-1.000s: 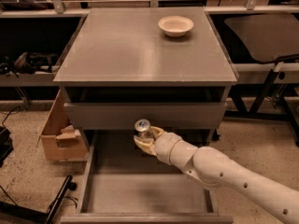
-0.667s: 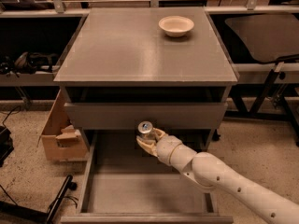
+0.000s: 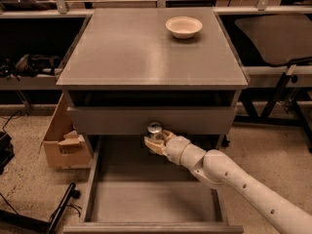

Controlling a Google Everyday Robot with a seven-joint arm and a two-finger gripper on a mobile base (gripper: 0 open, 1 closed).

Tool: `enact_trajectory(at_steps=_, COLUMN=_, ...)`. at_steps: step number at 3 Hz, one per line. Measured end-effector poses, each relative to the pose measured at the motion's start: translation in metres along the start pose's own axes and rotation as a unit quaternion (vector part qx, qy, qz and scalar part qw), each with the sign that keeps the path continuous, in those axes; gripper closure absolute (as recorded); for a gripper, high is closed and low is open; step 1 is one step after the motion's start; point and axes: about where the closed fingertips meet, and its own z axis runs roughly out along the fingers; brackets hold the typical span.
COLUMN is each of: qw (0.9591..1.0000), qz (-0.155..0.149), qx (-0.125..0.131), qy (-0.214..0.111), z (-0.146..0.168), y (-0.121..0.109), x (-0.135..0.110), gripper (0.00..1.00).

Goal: Place redbull can into middle drawer

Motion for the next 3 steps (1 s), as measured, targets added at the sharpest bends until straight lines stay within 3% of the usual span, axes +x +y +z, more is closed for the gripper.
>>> enact_trajectory(at_steps=1, qw=0.9991, qz=0.004, qx=-0.041, qy=0.005, z=0.014, y=0.007, x=0.022, gripper=1.00)
enact_trajectory(at_steps=2, qw=0.9949, qz=0.018, qx=-0.099, qy=-0.004, z=0.018, y=0.015, x=0.059, gripper=1.00)
enact_trajectory(at_steps=3, qw=0.9864, qz=0.039, qx=-0.159, qy=-0.019, z=0.018, y=0.028, x=0.104, gripper=1.00)
